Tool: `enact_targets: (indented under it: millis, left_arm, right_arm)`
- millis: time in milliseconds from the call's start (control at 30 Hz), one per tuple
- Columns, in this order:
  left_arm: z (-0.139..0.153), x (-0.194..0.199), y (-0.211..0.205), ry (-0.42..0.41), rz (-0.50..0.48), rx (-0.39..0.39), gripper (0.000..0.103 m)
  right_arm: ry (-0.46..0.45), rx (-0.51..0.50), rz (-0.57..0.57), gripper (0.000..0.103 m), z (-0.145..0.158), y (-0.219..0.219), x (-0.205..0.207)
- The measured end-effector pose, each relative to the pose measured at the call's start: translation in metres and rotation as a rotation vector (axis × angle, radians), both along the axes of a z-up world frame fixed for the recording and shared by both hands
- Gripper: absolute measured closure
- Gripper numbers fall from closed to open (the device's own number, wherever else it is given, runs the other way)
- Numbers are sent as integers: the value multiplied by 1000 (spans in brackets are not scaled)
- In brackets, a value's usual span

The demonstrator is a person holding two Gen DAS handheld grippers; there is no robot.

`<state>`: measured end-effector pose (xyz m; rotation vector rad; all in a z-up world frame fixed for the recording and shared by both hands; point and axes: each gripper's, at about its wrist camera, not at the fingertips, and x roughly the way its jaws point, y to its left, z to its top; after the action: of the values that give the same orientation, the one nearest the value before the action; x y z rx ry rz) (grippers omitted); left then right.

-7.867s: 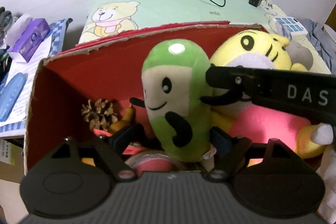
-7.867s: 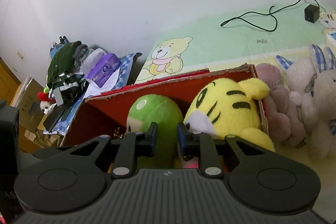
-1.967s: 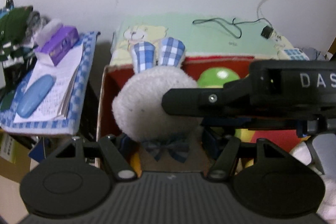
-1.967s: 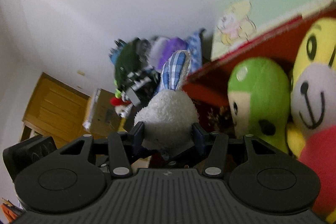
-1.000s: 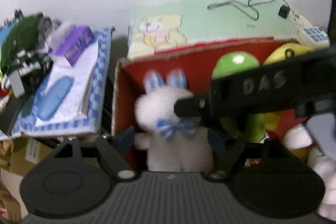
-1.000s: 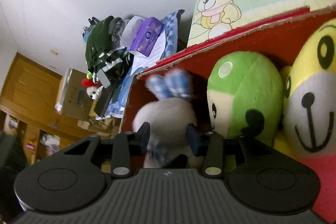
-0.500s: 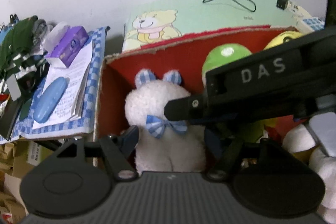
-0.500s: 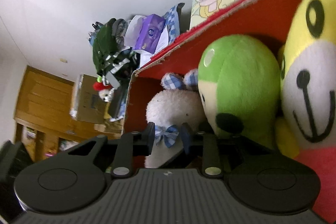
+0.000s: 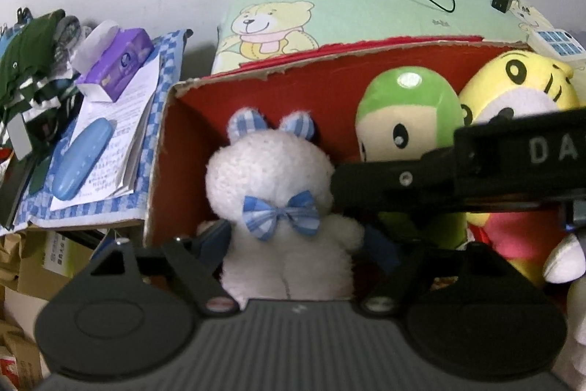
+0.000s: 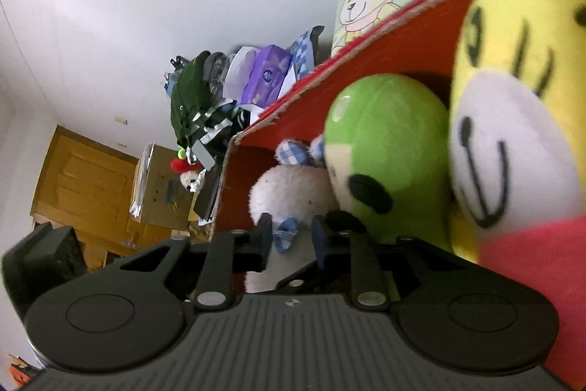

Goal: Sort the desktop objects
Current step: 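Lower the bunny into the box beside the green plush, open right gripper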

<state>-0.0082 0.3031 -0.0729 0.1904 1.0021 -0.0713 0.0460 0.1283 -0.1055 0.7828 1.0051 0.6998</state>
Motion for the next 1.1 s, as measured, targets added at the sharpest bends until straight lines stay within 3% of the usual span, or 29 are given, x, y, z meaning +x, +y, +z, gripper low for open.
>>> enact_targets:
  millis: [400, 1100]
  left_arm:
    - [-5, 5, -5, -8, 8, 20, 10]
    - [-5, 4, -4, -29, 22, 3, 9]
  right_arm:
    - [-43, -62, 24, 83, 3, 12, 2]
    - [-61, -78, 21, 83, 1, 12, 1]
